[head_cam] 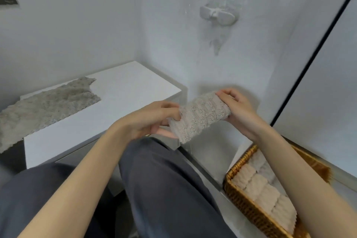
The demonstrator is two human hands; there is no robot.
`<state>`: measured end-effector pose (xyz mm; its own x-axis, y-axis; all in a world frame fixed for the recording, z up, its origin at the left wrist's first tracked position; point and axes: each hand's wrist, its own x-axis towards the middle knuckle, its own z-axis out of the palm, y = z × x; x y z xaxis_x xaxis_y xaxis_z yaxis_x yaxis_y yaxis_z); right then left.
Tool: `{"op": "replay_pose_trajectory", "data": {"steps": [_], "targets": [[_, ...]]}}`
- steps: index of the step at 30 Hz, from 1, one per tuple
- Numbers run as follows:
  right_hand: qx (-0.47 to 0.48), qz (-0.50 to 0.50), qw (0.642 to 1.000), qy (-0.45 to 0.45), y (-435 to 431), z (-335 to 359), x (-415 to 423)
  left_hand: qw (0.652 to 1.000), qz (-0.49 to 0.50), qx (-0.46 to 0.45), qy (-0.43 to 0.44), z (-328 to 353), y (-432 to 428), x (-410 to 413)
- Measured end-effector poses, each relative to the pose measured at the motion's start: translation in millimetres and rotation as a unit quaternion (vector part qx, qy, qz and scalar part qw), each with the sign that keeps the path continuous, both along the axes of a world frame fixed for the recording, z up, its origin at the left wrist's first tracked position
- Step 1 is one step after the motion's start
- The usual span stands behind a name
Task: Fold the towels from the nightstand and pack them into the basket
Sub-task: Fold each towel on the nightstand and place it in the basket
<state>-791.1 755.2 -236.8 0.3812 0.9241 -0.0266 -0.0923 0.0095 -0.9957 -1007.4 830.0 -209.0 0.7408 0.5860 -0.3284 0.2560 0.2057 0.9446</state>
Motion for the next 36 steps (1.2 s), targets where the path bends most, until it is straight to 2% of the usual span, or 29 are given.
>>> {"op": "replay_pose_trajectory", "data": {"steps": [3, 6, 15, 19, 26, 28, 32, 36], "targets": [[-0.009, -0.014, 0.998, 0.060, -34, -15, 21, 0.994, -0.098, -0.008, 0.046, -11, -16, 24], [-0.014, -0.044, 0.993, 0.110, -66, -31, 43, 0.987, -0.140, 0.002, 0.077, -25, -31, 52], [-0.019, -0.126, 0.944, 0.305, -131, -84, 93, 0.984, -0.142, -0.037, 0.101, -76, -78, 148], [-0.064, -0.159, 0.931, 0.323, -146, -114, 106, 0.986, -0.117, -0.084, 0.086, -103, -93, 182], [-0.087, -0.158, 0.940, 0.290, -155, -159, 125, 0.979, -0.092, -0.160, 0.087, -152, -100, 215], [-0.097, -0.189, 0.931, 0.296, -153, -175, 131, 0.983, -0.078, -0.129, 0.108, -166, -101, 221], [-0.133, -0.287, 0.901, 0.295, -149, -215, 161, 0.982, -0.091, 0.027, 0.165, -196, -94, 237], [-0.167, -0.365, 0.860, 0.314, -144, -254, 196, 0.980, -0.108, 0.063, 0.153, -206, -86, 245]]}}
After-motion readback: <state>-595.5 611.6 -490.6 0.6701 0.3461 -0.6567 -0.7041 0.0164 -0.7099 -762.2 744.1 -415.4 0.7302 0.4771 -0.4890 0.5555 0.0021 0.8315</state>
